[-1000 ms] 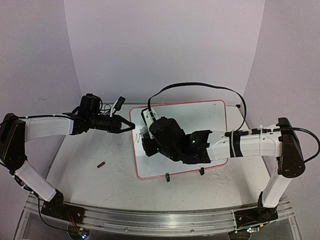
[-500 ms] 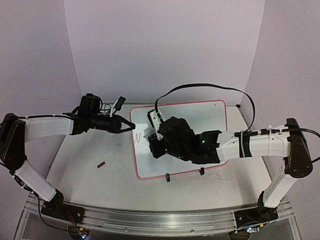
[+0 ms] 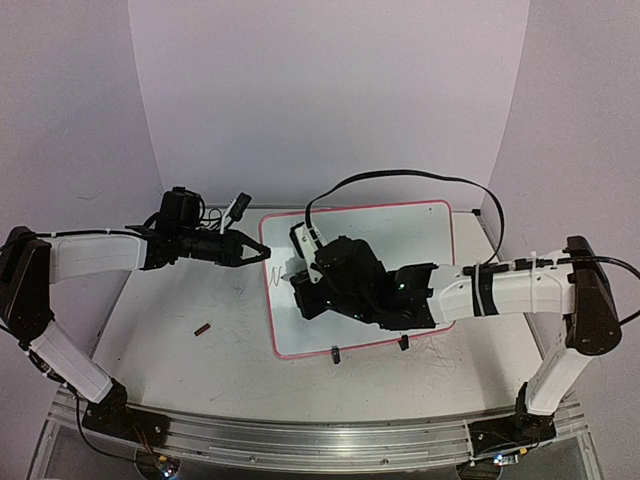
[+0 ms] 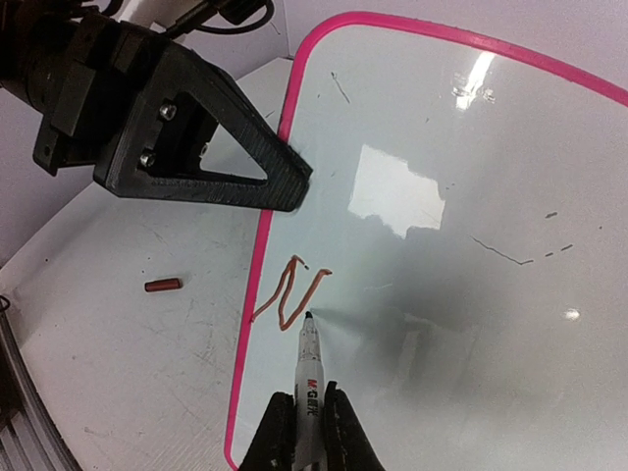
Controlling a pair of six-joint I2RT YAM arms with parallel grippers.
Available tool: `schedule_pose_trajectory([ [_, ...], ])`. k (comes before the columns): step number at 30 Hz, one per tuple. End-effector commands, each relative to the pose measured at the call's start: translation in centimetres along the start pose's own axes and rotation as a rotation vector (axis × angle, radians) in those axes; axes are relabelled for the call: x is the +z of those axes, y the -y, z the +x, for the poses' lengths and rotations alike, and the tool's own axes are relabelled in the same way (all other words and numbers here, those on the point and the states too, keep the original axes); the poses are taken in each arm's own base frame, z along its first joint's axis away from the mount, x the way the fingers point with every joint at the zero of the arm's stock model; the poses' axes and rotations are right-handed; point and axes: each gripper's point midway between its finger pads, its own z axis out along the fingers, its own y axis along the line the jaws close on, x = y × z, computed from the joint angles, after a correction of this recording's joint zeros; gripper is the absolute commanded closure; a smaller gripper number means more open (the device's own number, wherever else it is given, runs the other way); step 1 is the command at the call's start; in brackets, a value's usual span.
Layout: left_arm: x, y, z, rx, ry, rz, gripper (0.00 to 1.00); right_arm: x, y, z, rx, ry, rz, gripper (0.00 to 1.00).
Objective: Write a sentence on the whiteboard
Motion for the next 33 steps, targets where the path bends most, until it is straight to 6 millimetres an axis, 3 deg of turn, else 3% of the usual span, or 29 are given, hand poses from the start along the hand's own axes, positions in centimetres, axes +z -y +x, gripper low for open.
schedule_pose_trajectory([
  [1, 0.1, 0.7, -0.3, 0.023, 0.006, 0.032, 0.89, 0.4, -0.1, -0.6, 0.022, 0.024, 0.01, 1.0],
  [21, 0.2, 0.6, -0.2, 0.02, 0.003, 0.033, 0.89, 0.0, 2.0, 0.5, 0.04, 0.008, 0.114, 1.0],
  [33, 0.2, 0.5, -0.2, 0.019, 0.002, 0.032, 0.89, -0.5, 2.7, -0.6, 0.056, 0.04, 0.144, 1.0],
])
